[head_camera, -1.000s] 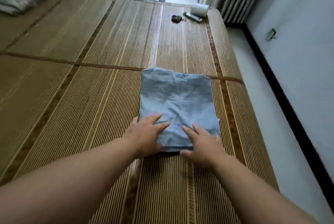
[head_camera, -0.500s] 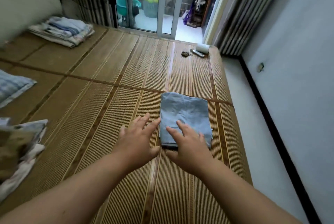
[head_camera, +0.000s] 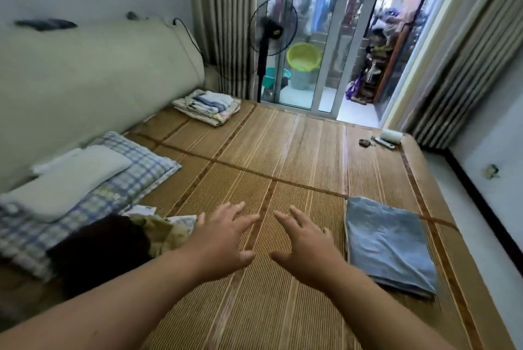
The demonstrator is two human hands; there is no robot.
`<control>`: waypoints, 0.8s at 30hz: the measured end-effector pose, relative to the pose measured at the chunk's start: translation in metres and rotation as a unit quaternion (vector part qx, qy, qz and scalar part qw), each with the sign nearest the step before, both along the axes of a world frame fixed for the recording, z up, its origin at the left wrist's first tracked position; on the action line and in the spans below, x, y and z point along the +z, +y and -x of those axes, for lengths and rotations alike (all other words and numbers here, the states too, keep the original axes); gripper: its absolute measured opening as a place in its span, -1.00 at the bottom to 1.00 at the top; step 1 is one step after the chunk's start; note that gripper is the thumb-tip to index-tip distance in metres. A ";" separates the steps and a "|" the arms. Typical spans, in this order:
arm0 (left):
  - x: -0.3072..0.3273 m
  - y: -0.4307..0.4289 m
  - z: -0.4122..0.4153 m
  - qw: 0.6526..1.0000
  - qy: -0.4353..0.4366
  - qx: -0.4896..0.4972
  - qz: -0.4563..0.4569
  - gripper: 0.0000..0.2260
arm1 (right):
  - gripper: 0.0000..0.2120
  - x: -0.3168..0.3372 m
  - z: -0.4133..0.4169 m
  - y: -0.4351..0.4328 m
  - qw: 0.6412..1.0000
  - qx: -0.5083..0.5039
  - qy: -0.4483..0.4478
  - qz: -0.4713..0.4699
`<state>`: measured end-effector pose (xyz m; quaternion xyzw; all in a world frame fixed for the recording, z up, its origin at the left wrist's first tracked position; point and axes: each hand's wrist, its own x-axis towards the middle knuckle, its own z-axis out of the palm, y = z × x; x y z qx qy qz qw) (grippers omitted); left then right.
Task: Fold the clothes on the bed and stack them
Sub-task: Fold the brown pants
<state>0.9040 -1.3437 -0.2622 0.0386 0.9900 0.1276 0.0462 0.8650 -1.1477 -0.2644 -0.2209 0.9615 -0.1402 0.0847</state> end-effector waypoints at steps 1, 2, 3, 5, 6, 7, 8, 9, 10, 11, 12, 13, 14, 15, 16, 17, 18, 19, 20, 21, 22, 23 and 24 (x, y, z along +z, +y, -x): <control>0.005 -0.024 -0.006 1.000 0.004 0.000 0.002 -0.32 | -0.23 0.003 -0.005 -0.024 1.000 0.006 0.002 -0.003; 0.011 -0.045 -0.012 1.000 0.006 0.002 0.000 -0.32 | -0.23 0.005 -0.010 -0.043 1.000 0.013 0.004 -0.006; 0.016 -0.065 -0.019 1.000 0.007 0.008 -0.006 -0.33 | -0.22 0.006 -0.014 -0.063 1.000 0.020 0.005 -0.004; 0.024 -0.096 -0.027 1.000 0.004 0.022 -0.016 -0.35 | -0.21 0.011 -0.021 -0.090 0.999 0.032 0.002 0.002; 0.027 -0.111 -0.032 0.999 0.004 0.031 -0.018 -0.35 | -0.21 0.013 -0.024 -0.104 0.999 0.043 0.002 -0.003; 0.029 -0.124 -0.037 0.999 0.005 0.040 -0.019 -0.35 | -0.21 0.015 -0.026 -0.116 0.998 0.056 0.004 -0.013; 0.030 -0.136 -0.043 0.998 0.008 0.053 -0.023 -0.35 | -0.20 0.016 -0.028 -0.128 0.997 0.072 0.008 -0.023; 0.031 -0.146 -0.048 0.997 0.012 0.068 -0.028 -0.35 | -0.19 0.017 -0.029 -0.140 0.996 0.088 0.012 -0.028; 0.031 -0.155 -0.052 0.996 0.017 0.082 -0.033 -0.35 | -0.19 0.019 -0.029 -0.150 0.994 0.100 0.017 -0.033; 0.030 -0.165 -0.059 0.994 0.020 0.101 -0.038 -0.35 | -0.20 0.020 -0.029 -0.163 0.992 0.117 0.020 -0.038; 0.030 -0.173 -0.065 0.992 0.020 0.119 -0.042 -0.36 | -0.20 0.021 -0.029 -0.176 0.990 0.132 0.022 -0.042; 0.028 -0.179 -0.072 0.989 0.017 0.138 -0.047 -0.36 | -0.21 0.021 -0.031 -0.188 0.988 0.145 0.019 -0.045; 0.027 -0.185 -0.078 0.986 0.014 0.155 -0.054 -0.36 | -0.22 0.021 -0.034 -0.198 0.986 0.157 0.018 -0.046; 0.026 -0.189 -0.083 0.984 0.013 0.169 -0.059 -0.37 | -0.22 0.021 -0.037 -0.206 0.985 0.166 0.017 -0.047; 0.025 -0.193 -0.090 0.981 0.008 0.182 -0.061 -0.36 | -0.23 0.019 -0.041 -0.213 0.983 0.176 0.014 -0.047; 0.024 -0.197 -0.096 0.979 0.004 0.192 -0.061 -0.37 | -0.23 0.017 -0.044 -0.218 0.982 0.184 0.010 -0.044; 0.023 -0.201 -0.102 0.977 0.001 0.202 -0.061 -0.37 | -0.24 0.015 -0.049 -0.221 0.981 0.191 0.004 -0.042; 0.020 -0.204 -0.108 0.975 0.000 0.212 -0.065 -0.38 | -0.25 0.011 -0.054 -0.223 0.980 0.198 -0.002 -0.039; 0.018 -0.208 -0.113 0.973 0.001 0.219 -0.068 -0.39 | -0.26 0.009 -0.058 -0.225 0.978 0.204 -0.009 -0.034; 0.014 -0.211 -0.119 0.972 -0.001 0.225 -0.069 -0.40 | -0.26 0.005 -0.064 -0.225 0.977 0.209 -0.019 -0.032; 0.010 -0.213 -0.123 0.971 -0.006 0.230 -0.070 -0.40 | -0.25 0.001 -0.068 -0.225 0.976 0.215 -0.025 -0.033; 0.004 -0.214 -0.127 0.969 -0.015 0.235 -0.073 -0.40 | -0.25 -0.003 -0.073 -0.224 0.974 0.220 -0.030 -0.038; -0.002 -0.214 -0.131 0.968 -0.025 0.238 -0.076 -0.40 | -0.24 -0.007 -0.077 -0.223 0.973 0.223 -0.034 -0.044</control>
